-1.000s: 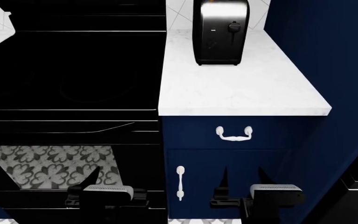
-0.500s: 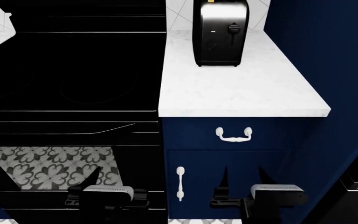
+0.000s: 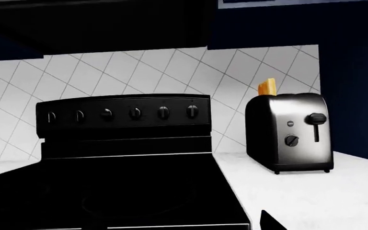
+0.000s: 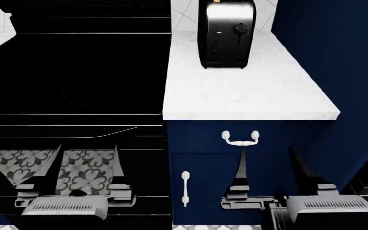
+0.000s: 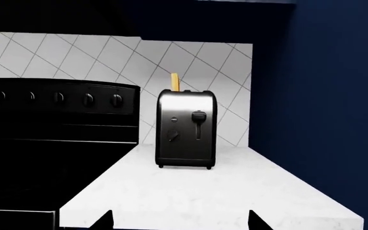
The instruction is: Push down the lever of the toaster to turn it on.
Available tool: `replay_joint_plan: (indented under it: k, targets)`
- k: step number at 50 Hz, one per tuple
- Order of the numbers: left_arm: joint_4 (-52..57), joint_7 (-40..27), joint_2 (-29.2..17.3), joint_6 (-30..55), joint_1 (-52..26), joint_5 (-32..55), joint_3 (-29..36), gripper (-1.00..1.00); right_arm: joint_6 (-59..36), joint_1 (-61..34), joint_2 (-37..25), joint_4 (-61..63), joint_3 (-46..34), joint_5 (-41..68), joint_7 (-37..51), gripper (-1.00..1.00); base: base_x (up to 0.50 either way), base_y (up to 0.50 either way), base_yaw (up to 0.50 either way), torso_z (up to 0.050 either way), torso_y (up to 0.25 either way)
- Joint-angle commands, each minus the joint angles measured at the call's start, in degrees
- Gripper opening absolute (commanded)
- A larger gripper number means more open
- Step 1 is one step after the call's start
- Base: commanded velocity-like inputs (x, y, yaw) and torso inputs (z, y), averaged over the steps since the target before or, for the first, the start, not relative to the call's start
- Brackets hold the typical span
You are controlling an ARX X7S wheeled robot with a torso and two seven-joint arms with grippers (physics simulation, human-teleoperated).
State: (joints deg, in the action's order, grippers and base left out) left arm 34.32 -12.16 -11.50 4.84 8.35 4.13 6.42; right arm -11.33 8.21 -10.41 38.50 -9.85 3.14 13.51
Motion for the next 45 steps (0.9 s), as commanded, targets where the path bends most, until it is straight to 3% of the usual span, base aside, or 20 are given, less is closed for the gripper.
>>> replay_joint_plan:
  k: [1,45]
  targets:
    - [8.06,-0.16,-1.80,0.62,1.37,-0.41,0.37,1.00,-4.85,1.65,-1.51,10.98,0.59,-0.04,1.24,1.00,0.00,0.00,0.00,0.000,0.000]
    - [9.63,-1.18,-3.69,-0.46,2.55,1.40,0.60,1.00,-8.20,0.61,-3.15,14.36,-2.03,0.32,3.91,1.00,0.47,0.00,0.00,0.000,0.000]
